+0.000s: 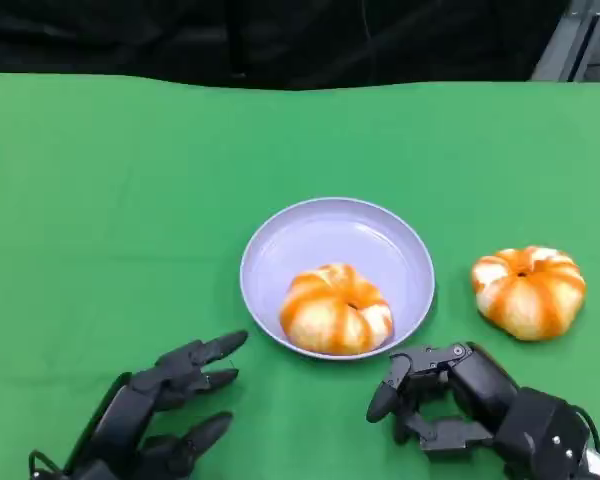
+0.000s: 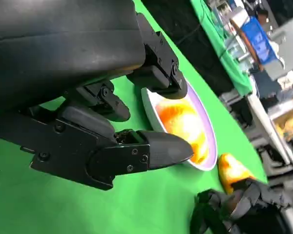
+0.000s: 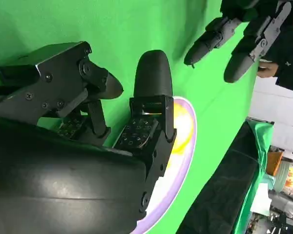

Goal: Grasp the bread from the table and place it into the plate.

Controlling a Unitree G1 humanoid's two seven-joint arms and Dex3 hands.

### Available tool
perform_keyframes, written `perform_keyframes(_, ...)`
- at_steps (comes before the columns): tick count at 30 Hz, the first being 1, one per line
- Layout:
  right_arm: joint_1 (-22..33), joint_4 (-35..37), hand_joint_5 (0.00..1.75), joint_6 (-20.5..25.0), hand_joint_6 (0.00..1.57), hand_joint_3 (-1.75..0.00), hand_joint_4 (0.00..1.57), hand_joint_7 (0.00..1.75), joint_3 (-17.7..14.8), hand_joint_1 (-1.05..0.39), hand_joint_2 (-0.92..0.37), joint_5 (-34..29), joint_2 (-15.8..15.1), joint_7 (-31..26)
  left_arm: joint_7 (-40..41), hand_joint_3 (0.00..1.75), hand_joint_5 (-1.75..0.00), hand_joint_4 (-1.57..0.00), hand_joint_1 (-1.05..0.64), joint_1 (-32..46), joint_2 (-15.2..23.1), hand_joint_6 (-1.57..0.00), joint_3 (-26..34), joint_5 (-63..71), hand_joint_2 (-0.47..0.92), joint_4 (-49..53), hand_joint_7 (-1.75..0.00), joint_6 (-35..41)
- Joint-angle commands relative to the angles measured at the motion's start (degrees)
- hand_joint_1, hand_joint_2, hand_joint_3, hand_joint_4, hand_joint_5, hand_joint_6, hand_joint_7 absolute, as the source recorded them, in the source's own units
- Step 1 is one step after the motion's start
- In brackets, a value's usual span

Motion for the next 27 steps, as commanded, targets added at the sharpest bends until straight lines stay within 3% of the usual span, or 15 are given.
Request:
perform_keyframes(1, 0.2, 0.3, 1.26, -0.7, 1.02, -0.89, 0.99, 0.85, -0.1, 0.19, -0.64, 0.2, -0.8, -0.5, -1.2, 0.21, 0.0, -0.79, -0.26, -0.5, 0.8, -0.58, -0.4, -2.2, 0.92, 1.2, -0.01, 0.7)
perform_keyframes(6, 0.1, 0.4, 1.26, -0.8, 1.02, -0.9, 0.99, 0.86, -0.1, 0.19, -0.63, 0.1, -0.8, -0.6, -2.3, 0.16, 0.0, -0.79, -0.18, -0.5, 0.7, -0.58, -0.7, -3.7, 0.92, 1.3, -0.01, 0.8)
perform_keyframes(13, 0.3, 0.3, 1.25, -0.1, 1.02, -0.9, 0.99, 0.87, -0.4, 0.19, -0.64, 0.9, -0.6, 0.2, 0.1, 0.31, -0.02, -0.86, -0.03, -0.6, 1.0, -0.66, -1.7, -1.7, 0.92, 0.8, -0.03, 0.3)
perform_keyframes(18, 0.2, 0.2, 1.26, 0.1, 1.01, -0.88, 0.98, 0.87, -0.4, 0.19, -0.66, 0.9, -0.6, 0.6, 1.9, 0.37, -0.06, -0.99, 0.05, -1.0, 1.2, -0.84, -2.2, -0.7, 0.92, 1.0, -0.08, -1.4)
perform_keyframes(20, 0.2, 0.2, 1.27, 0.2, 1.01, -0.87, 0.98, 0.87, -0.4, 0.19, -0.66, 0.7, -0.6, 0.3, 2.9, 0.43, -0.11, -1.1, 0.02, -1.2, 1.6, -1.05, -2.7, 0.4, 0.92, 0.9, -0.1, -1.7)
perform_keyframes(22, 0.2, 0.2, 1.27, 0.2, 1.01, -0.87, 0.98, 0.87, -0.4, 0.19, -0.66, 0.8, -0.6, 0.3, 3.4, 0.45, -0.13, -1.13, 0.02, -1.3, 1.9, -1.11, -3.2, 1.1, 0.92, 0.8, -0.11, -1.8)
perform_keyframes(23, 0.2, 0.2, 1.27, 0.2, 1.01, -0.86, 0.98, 0.87, -0.4, 0.2, -0.67, 0.8, -0.6, 0.4, 3.4, 0.45, -0.42, -1.13, 0.03, -1.3, 2.0, -1.18, -3.4, 1.3, 0.91, 0.7, -0.28, -1.9)
perform_keyframes(24, 0.2, 0.2, 1.27, 0.2, 1.01, -0.86, 0.98, 0.86, -0.4, 0.2, -0.67, 0.8, -0.5, 0.4, 3.5, 0.45, -0.73, -1.01, 0.03, -1.4, 2.1, -1.14, -3.6, 1.5, 0.91, 0.7, -0.45, -2.1)
perform_keyframes(25, 0.2, 0.1, 1.27, 0.2, 1.01, -0.86, 0.98, 0.86, -0.4, 0.2, -0.67, 0.8, -0.5, 0.3, 3.6, 0.52, -1.07, -0.9, 0.05, -1.4, 2.1, -1.03, -3.8, 1.8, 0.87, 0.7, -0.77, -2.2)
perform_keyframes(27, 0.2, 0.1, 1.27, 0.0, 1.01, -0.85, 0.98, 0.86, -0.3, 0.2, -0.67, 0.6, -0.6, 0.1, 4.0, 0.71, -1.31, -0.82, 0.06, -1.5, 2.2, -0.91, -4.1, 1.9, 0.76, 0.7, -1.06, -2.5)
